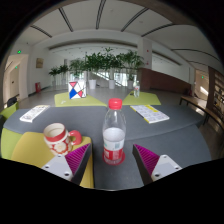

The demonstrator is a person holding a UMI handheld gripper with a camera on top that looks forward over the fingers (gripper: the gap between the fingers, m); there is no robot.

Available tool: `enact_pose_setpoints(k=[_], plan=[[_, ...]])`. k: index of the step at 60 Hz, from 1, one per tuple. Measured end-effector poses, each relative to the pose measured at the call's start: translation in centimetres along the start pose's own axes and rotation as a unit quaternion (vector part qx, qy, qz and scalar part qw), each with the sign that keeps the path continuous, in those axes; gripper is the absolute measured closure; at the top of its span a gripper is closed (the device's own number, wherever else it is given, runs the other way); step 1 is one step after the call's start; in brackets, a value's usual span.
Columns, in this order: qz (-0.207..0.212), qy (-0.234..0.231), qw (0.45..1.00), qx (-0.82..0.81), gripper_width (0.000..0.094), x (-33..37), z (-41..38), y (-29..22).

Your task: Pour water

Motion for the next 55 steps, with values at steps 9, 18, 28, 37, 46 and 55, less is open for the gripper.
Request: enact_pose_setpoints(k=[9,18,28,37,46,55], plan=[[-0.008,0.007,1.000,0.003,0.0077,8.7,-0.8,-0.3],[-0.020,0.011,1.000,-0.003,0.0077,16.7,-1.7,0.8],[-0.018,0.019,1.000,-0.002,0.0078,23.0,-2.0,1.6],[-0.014,0.015,1.000,-0.010,0.0081,25.9,-2.1,1.8],[-0.006,0.017,1.000,-0.010,0.0079,27.6,-1.9,1.7],[-0.012,0.013,1.000,-0.002,0.0084,28.1,-2.2,1.9]])
Point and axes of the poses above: the point between the fingertips, and its own axes, seen from behind it with the camera up: z to the right, y down, x backward, against the way the camera looks, the point moved 2 cm from there along x, backward, against the way the camera looks, and after that the axes turned 12 degrees about x, right-handed, at the moved point
